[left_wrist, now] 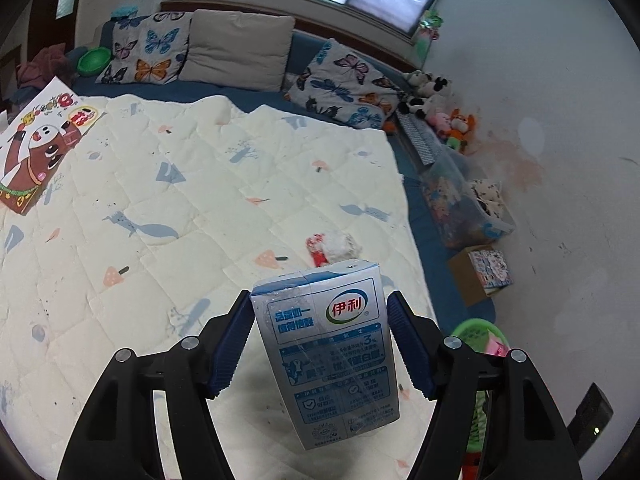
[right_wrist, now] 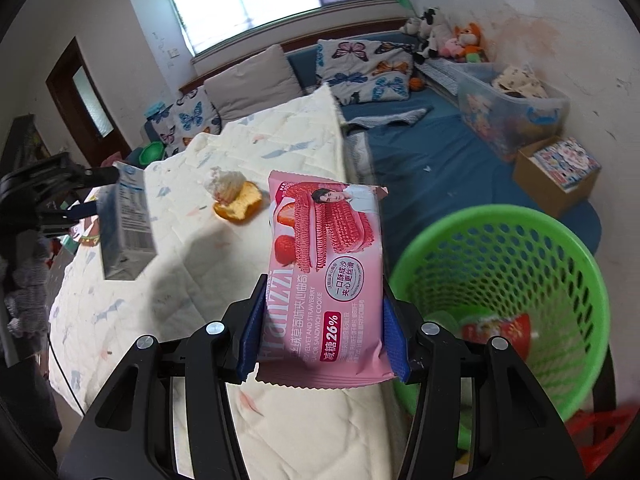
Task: Collect trash
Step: 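Carry the pink pack and milk carton toward the green basket, then release the pink pack with the right tool while the left tool releases the milk carton into the basket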
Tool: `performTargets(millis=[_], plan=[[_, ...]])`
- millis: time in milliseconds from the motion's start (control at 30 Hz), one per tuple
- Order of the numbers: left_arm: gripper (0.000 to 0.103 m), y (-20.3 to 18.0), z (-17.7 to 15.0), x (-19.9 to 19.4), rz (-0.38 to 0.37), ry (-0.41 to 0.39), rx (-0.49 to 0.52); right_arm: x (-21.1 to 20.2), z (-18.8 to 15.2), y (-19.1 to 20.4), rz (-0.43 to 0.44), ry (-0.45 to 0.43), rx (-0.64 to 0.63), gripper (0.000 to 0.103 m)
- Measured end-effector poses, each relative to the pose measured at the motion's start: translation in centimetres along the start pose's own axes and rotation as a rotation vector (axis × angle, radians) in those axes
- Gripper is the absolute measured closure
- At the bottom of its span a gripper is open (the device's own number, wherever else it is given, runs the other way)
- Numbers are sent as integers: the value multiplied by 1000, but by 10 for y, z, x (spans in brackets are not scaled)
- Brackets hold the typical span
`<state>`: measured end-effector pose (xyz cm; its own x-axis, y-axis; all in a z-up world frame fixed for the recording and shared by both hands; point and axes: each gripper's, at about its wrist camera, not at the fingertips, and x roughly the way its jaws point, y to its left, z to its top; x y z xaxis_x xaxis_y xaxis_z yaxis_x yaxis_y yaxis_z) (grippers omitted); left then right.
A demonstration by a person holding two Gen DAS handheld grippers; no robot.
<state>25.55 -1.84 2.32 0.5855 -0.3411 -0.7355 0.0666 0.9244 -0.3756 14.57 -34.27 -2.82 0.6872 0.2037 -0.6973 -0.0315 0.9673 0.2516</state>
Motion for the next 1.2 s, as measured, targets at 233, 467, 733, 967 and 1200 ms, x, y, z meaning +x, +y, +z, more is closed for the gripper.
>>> performTargets(millis=[233, 467, 733, 967, 1200], plan=[[37, -32, -18, -12, -63, 12, 44, -15, -15, -26, -89, -7, 25, 51], [37, -76, -32, -10, -113, 37, 108, -24, -29, -58, -156, 4, 80, 49], [37, -125, -43, 0, -151, 67, 175, -31, -43, -94, -212, 18, 142, 37], [37, -161, -55, 19, -187, 117, 223, -42, -53, -111, -227, 11, 181, 36], [37, -192, -66, 37, -205, 151, 271, -57, -60, -116, -224, -5, 190, 35]])
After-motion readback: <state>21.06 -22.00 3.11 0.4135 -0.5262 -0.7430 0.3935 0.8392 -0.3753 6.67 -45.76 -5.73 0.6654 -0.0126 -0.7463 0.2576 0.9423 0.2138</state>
